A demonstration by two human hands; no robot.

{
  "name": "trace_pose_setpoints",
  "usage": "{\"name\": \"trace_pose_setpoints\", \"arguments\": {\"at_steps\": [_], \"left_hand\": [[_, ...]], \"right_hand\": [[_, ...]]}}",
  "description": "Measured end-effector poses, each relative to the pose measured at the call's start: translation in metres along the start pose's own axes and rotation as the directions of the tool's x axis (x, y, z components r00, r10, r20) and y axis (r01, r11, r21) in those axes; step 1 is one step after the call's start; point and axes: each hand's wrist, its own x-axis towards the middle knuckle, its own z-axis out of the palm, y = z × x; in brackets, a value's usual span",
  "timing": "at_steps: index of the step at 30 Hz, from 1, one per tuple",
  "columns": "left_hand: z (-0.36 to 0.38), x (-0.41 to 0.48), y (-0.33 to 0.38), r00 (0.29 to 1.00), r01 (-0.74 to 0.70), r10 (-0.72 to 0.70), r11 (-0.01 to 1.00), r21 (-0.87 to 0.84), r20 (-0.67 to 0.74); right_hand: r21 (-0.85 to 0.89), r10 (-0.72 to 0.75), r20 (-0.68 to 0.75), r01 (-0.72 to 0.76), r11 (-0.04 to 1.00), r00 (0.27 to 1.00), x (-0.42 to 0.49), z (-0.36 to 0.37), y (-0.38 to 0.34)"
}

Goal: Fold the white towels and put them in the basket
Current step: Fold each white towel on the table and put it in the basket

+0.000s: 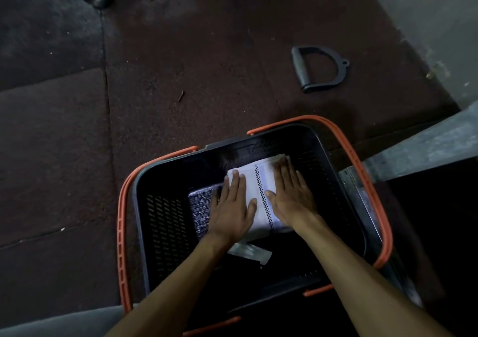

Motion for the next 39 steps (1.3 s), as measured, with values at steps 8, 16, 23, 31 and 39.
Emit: {"name": "trace_pose_setpoints", "arguments": {"at_steps": [8, 16, 23, 31, 39], "left_hand": [[-0.008, 0.005, 0.001, 0.990, 0.030, -0.032, 0.999, 0.013, 0.137], [-0.086, -0.019, 0.023, 0.999, -0.037, 0.038, 0.994, 0.102, -0.002], [-0.203, -0.070, 0.076, 0.975, -0.141, 0.167, 0.974, 0.175, -0.145], [-0.297, -0.170, 0.161, 0.851, -0.395, 0.440, 0.896, 0.201, -0.286], [-0.289, -0.245, 0.254, 0.739, -0.616, 0.661, 0.742, 0.265, -0.135]], "right_hand": [[-0.007, 0.012, 0.093, -0.011, 1.000, 0.996, 0.007, -0.006, -0.002], [0.037, -0.016, -0.026, 0.016, 0.999, 1.000, -0.041, -0.082, -0.013], [0.181, 0.072, -0.250, -0.027, 0.983, 0.965, -0.136, -0.200, -0.016], [0.285, 0.250, -0.474, -0.122, 0.951, 0.844, -0.281, -0.294, -0.007], [0.382, 0.464, -0.507, -0.294, 0.876, 0.726, -0.415, -0.297, 0.022]]}}
